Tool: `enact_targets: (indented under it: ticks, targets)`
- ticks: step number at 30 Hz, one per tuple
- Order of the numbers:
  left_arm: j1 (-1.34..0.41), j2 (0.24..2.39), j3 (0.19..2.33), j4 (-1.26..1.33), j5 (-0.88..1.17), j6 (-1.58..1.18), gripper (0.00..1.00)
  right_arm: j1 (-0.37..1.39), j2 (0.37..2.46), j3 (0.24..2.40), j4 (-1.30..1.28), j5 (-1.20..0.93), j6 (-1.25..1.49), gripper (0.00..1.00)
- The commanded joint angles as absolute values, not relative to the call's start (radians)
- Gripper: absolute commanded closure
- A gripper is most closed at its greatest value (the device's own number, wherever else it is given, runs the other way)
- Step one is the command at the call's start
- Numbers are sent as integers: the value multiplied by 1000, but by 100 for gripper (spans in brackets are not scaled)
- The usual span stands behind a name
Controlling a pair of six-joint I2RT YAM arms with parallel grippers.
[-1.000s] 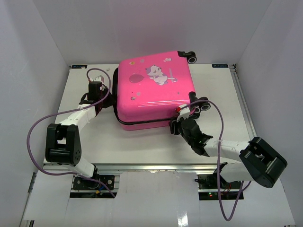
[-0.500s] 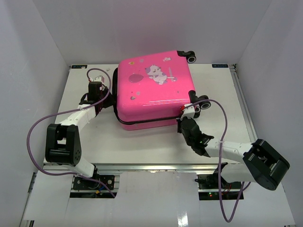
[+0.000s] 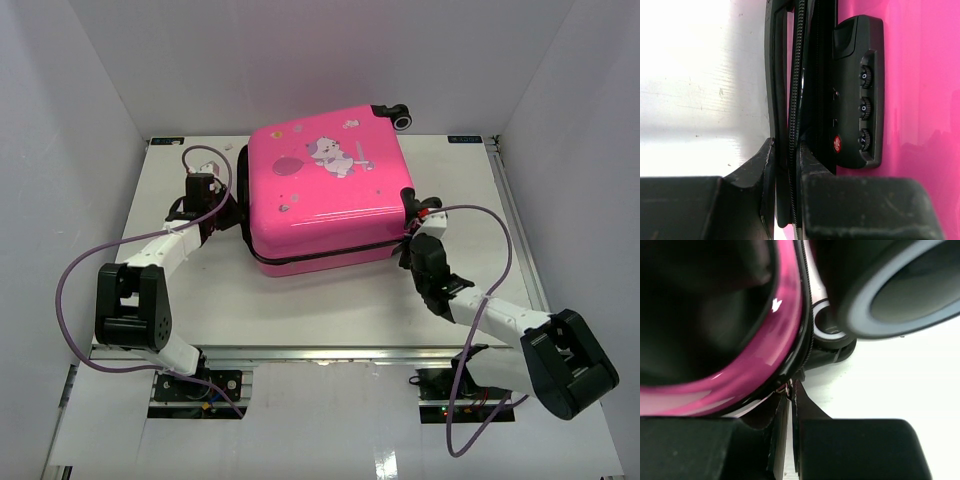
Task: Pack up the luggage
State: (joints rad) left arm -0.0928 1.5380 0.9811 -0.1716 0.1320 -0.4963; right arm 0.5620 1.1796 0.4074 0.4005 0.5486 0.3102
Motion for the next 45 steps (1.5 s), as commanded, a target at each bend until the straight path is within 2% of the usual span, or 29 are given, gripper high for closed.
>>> enact_targets:
  ticks: [1, 10, 20, 32, 45]
  targets:
    - [-25, 1454, 1040, -180, 108, -491, 100, 388, 1159, 457, 449, 602, 307, 92]
    - [-2, 1470, 1066, -199, 89, -476, 100, 233, 1220, 524, 542, 186, 193, 92]
    - [35, 1496, 1077, -201, 54, -461, 100, 98, 1296, 527, 670, -95, 267, 92]
    - [99, 1515, 1088, -175, 112, -469, 100, -24, 1411, 564, 770, -328, 394, 92]
    - [184, 1551, 1154, -106, 285, -381, 100, -69, 1542, 687, 756, -379, 451, 92]
